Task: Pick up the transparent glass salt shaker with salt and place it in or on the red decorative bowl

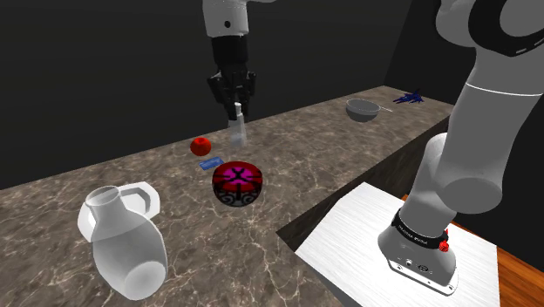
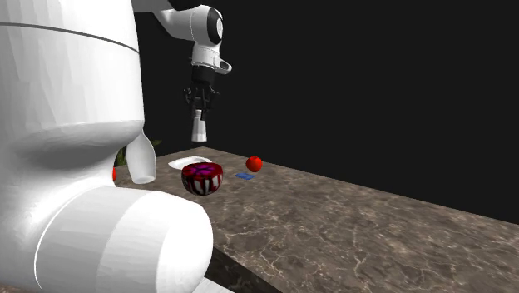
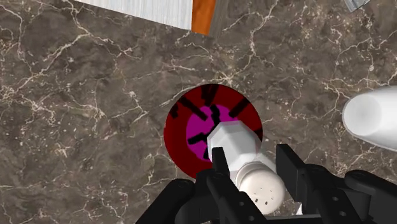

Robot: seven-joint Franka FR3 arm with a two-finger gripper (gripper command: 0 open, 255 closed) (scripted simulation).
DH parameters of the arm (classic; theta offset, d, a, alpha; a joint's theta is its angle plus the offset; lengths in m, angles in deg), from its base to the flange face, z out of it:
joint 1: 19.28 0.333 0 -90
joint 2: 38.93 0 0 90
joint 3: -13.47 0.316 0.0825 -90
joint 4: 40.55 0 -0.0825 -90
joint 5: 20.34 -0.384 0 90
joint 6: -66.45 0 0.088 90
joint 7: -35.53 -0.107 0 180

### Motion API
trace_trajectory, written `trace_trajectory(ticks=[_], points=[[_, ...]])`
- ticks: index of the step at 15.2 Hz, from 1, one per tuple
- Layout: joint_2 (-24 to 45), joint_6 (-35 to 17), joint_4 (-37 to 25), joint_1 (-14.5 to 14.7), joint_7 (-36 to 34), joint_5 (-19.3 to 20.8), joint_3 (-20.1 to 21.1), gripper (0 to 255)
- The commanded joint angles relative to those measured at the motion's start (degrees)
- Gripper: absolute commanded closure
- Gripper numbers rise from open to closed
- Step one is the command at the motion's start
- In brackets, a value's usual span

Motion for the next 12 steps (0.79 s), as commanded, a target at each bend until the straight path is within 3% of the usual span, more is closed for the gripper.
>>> trace_trajectory(ticks=[1,12], points=[[0.3,-1.1,0.7,0.3,-0.6,0.0,0.3,255],[0.2,-9.4,9.2,0.4,0.5,-0.1,0.3,255]])
